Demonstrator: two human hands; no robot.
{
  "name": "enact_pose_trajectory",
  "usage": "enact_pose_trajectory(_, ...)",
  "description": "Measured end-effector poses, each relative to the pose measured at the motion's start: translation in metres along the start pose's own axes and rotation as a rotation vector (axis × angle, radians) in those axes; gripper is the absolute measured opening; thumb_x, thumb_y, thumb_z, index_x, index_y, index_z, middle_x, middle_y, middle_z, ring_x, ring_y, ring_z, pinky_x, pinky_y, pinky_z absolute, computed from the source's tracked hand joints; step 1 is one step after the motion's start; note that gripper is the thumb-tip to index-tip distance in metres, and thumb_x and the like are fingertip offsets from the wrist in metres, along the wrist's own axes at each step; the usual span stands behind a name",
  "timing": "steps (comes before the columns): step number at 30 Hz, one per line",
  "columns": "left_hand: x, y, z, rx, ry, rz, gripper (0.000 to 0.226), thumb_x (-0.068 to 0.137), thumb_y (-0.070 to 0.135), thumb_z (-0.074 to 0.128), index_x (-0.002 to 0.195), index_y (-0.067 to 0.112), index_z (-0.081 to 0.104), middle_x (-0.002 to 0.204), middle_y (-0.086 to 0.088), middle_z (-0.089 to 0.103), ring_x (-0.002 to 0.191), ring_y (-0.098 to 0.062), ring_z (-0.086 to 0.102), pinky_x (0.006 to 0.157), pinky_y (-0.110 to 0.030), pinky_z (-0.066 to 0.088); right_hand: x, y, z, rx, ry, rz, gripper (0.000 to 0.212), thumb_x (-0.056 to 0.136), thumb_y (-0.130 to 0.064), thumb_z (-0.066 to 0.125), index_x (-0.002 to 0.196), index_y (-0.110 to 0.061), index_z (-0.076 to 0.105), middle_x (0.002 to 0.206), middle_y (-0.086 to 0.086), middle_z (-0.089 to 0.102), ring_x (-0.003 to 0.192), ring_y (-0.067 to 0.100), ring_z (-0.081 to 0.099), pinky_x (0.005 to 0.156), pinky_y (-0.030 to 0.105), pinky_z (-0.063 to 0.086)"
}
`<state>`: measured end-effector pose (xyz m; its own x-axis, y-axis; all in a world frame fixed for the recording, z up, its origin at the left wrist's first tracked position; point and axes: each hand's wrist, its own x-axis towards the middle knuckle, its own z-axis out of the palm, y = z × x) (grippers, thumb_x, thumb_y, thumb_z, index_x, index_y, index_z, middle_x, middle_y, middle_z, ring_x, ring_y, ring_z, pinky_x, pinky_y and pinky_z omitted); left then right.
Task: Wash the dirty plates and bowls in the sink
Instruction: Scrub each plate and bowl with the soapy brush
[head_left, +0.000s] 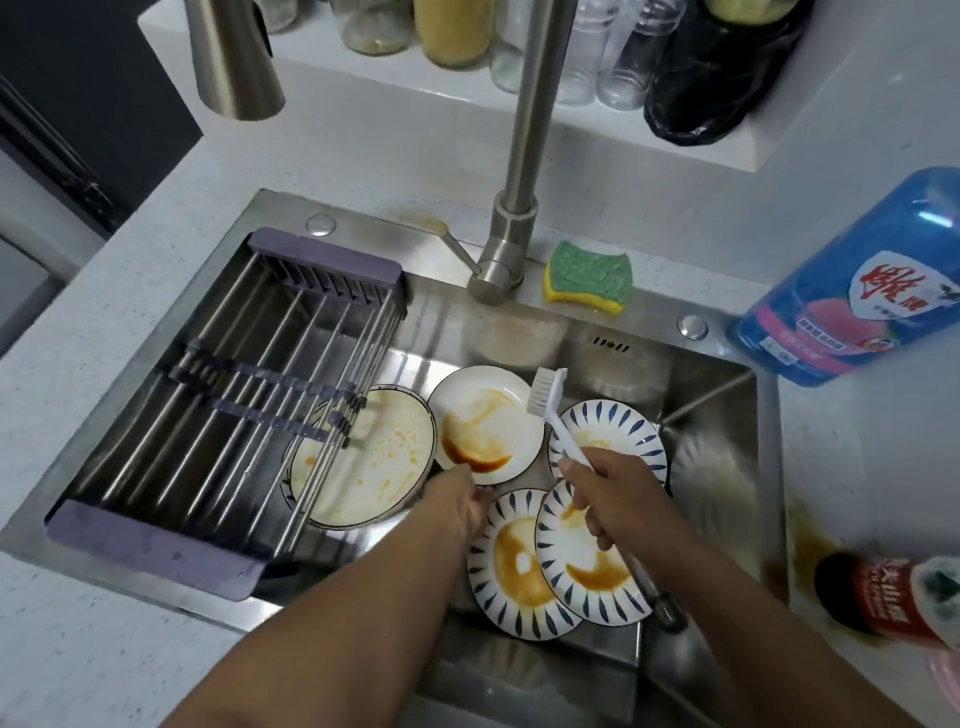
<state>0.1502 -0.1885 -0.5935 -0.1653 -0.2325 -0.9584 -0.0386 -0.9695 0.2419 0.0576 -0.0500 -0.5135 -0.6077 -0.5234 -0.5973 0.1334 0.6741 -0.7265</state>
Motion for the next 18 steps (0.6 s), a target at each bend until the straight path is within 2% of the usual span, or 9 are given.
enact_pose_trajectory(2, 0.015, 0.000, 0.003, 0.011, 0.009, 0.013, 0.037, 0.109, 0.006, 0.040, 0.144, -0.005, 0.043, 0.142, -0.025, 0.055, 0.128, -0.036, 0.059, 0.083, -0.039, 0.058, 0.005, 0.000, -0.006, 0.006, -0.037, -0.006, 0.025, 0.103, -0.031, 0.056, 0.093, -0.011, 0.068, 0.066, 0.004, 0.055, 0.052, 0.016, 0.048, 0.045, 0.029, 0.041)
enact_pose_trajectory(5, 0.027, -0.002, 0.007, -0.004, 0.028, 0.004, 0.040, 0.110, 0.010, 0.040, 0.146, -0.007, 0.040, 0.142, -0.028, 0.054, 0.128, -0.040, 0.057, 0.090, -0.051, 0.048, 0.008, 0.003, -0.011, 0.021, -0.079, -0.017, 0.021, 0.103, -0.036, 0.054, 0.095, -0.024, 0.069, 0.066, 0.003, 0.056, 0.053, 0.016, 0.052, 0.047, 0.028, 0.044)
enact_pose_trajectory(7, 0.039, -0.006, 0.007, 0.052, 0.046, 0.032, 0.037, 0.109, 0.006, 0.041, 0.145, -0.005, 0.043, 0.144, -0.026, 0.054, 0.132, -0.038, 0.055, 0.102, -0.049, 0.046, 0.010, 0.010, -0.012, 0.060, -0.084, -0.011, 0.019, 0.103, -0.039, 0.054, 0.102, -0.029, 0.070, 0.065, 0.002, 0.057, 0.053, 0.015, 0.053, 0.047, 0.028, 0.045)
enact_pose_trajectory(9, 0.053, -0.010, 0.007, 0.063, 0.033, 0.054, 0.035, 0.106, -0.003, 0.040, 0.139, -0.002, 0.050, 0.148, -0.022, 0.052, 0.136, -0.034, 0.053, 0.109, -0.038, 0.045, 0.010, 0.017, -0.012, 0.085, -0.082, 0.004, 0.021, 0.103, -0.040, 0.054, 0.105, -0.029, 0.071, 0.064, 0.002, 0.056, 0.053, 0.015, 0.052, 0.048, 0.028, 0.045)
enact_pose_trajectory(11, 0.061, -0.011, 0.009, 0.014, 0.047, 0.050, 0.039, 0.103, -0.009, 0.039, 0.139, -0.001, 0.050, 0.147, -0.023, 0.053, 0.133, -0.034, 0.056, 0.099, -0.036, 0.052, 0.009, 0.021, -0.013, 0.090, -0.083, 0.013, 0.021, 0.103, -0.040, 0.054, 0.107, -0.029, 0.071, 0.064, 0.002, 0.056, 0.052, 0.016, 0.052, 0.047, 0.028, 0.044)
enact_pose_trajectory(14, 0.062, -0.010, 0.012, 0.005, 0.100, 0.046, 0.048, 0.101, -0.014, 0.032, 0.144, 0.001, 0.045, 0.142, -0.028, 0.053, 0.125, -0.044, 0.058, 0.085, -0.044, 0.057, 0.008, 0.022, -0.017, 0.061, -0.069, 0.018, 0.019, 0.103, -0.041, 0.053, 0.109, -0.033, 0.069, 0.063, 0.003, 0.057, 0.051, 0.015, 0.053, 0.047, 0.028, 0.045)
enact_pose_trajectory(16, 0.055, -0.010, 0.016, -0.039, 0.094, 0.024, 0.046, 0.101, -0.014, 0.031, 0.141, 0.000, 0.048, 0.136, -0.030, 0.055, 0.119, -0.048, 0.058, 0.074, -0.047, 0.057, 0.007, 0.019, -0.020, 0.037, -0.048, 0.014, 0.019, 0.104, -0.042, 0.051, 0.107, -0.036, 0.069, 0.062, 0.002, 0.057, 0.049, 0.014, 0.051, 0.045, 0.028, 0.043)
enact_pose_trajectory(18, 0.041, -0.011, 0.020, -0.090, 0.051, -0.009, 0.042, 0.100, -0.014, 0.034, 0.138, -0.003, 0.050, 0.131, -0.032, 0.058, 0.106, -0.049, 0.062, 0.057, -0.049, 0.060, 0.007, 0.015, -0.024, -0.029, -0.010, 0.011, 0.021, 0.104, -0.044, 0.049, 0.103, -0.038, 0.069, 0.060, 0.000, 0.055, 0.046, 0.011, 0.047, 0.044, 0.025, 0.041)
